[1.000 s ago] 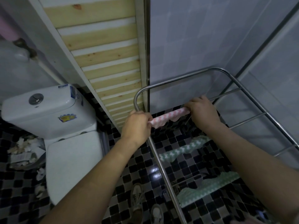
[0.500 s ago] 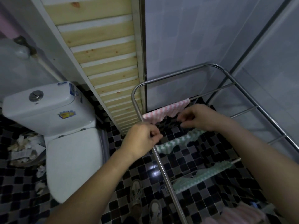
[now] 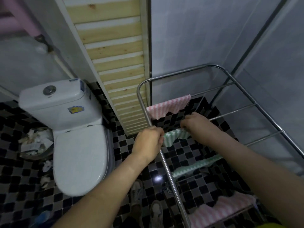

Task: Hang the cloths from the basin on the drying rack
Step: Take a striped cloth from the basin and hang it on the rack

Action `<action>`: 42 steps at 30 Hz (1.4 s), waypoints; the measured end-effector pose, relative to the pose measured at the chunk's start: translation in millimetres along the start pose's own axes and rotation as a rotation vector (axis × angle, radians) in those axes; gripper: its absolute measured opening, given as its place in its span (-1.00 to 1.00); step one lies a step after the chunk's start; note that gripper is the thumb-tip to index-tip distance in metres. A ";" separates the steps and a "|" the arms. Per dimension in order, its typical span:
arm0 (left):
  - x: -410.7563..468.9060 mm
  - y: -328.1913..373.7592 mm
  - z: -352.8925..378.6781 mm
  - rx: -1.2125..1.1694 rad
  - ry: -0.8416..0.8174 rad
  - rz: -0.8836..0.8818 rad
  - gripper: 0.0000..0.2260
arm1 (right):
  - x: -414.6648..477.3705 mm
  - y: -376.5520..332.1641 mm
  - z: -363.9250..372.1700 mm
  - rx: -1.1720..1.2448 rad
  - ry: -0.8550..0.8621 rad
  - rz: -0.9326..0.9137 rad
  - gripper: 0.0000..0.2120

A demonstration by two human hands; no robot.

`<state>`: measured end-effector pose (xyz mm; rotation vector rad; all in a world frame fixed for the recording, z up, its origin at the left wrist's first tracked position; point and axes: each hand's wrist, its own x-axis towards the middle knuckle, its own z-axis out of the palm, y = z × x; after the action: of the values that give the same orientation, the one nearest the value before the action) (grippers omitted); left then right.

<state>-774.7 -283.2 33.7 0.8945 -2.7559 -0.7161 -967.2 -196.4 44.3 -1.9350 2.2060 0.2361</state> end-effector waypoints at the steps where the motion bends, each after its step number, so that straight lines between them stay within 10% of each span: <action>1: -0.7 1.2 0.5 0.005 -0.001 -0.010 -0.88 | -1.1 -2.7 -1.8 -0.007 -0.003 0.003 -0.72; 19: -125.5 -40.5 -78.4 -0.250 0.350 -0.334 -0.80 | 16.1 -155.7 -77.4 0.341 0.151 -0.242 -0.79; 42: -607.4 -170.5 -159.5 -0.215 0.596 -1.135 -0.81 | -87.5 -642.1 -19.5 0.796 -0.303 -0.651 -0.84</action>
<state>-150.0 -109.6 89.0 2.1635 -1.4626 -0.6657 -320.6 -201.8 91.7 -1.8289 1.1158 -0.3692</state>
